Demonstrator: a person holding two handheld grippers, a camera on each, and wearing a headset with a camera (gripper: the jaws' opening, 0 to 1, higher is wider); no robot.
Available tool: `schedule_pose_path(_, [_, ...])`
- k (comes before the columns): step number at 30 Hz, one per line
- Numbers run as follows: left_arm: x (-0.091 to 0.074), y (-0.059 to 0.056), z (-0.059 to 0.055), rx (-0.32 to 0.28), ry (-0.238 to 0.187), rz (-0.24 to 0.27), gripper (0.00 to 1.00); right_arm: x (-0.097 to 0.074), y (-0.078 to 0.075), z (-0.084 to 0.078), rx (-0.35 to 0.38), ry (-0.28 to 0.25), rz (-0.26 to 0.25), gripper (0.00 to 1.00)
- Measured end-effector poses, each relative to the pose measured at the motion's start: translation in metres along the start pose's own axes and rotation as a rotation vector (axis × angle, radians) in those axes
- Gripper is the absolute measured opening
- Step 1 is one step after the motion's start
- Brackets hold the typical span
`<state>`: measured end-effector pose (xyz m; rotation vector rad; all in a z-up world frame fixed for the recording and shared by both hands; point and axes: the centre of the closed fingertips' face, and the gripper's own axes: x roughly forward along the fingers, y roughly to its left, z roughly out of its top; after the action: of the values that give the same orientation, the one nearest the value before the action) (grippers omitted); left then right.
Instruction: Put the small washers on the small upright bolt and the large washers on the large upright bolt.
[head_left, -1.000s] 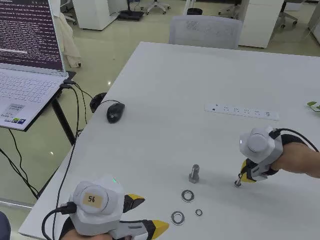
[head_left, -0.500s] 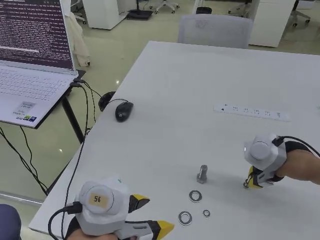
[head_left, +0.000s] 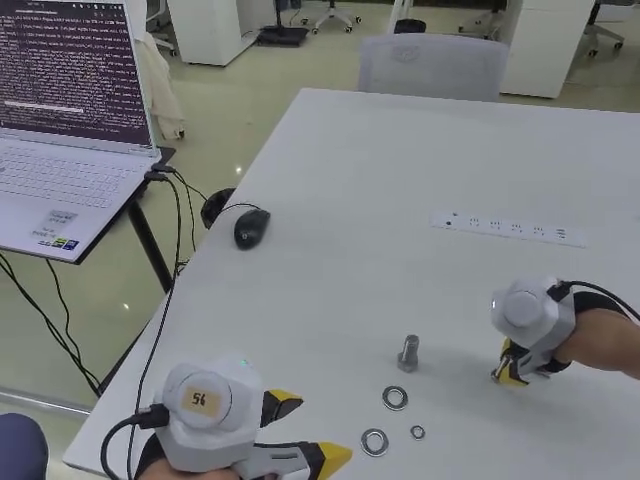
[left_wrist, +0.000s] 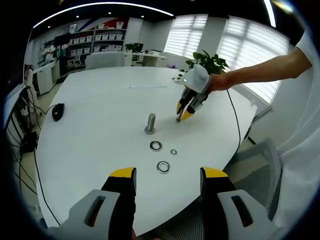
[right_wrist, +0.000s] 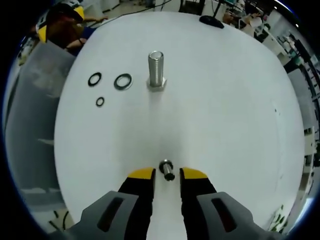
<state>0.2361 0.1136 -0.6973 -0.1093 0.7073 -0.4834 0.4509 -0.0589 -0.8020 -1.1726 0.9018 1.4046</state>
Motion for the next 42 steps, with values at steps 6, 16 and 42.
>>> schedule_pose_path(6, [0.002, -0.004, -0.001, 0.011, 0.006, -0.012, 0.5, -0.012, 0.002, 0.0, 0.055, -0.049, -0.033, 0.23])
schedule_pose_path(16, [0.009, -0.009, 0.004, 0.043, 0.011, -0.05, 0.5, -0.032, 0.012, -0.012, 0.224, -0.143, -0.084, 0.26])
schedule_pose_path(42, [0.023, -0.008, 0.003, 0.145, 0.082, -0.168, 0.5, -0.021, 0.084, -0.017, 0.546, -0.237, -0.142, 0.2])
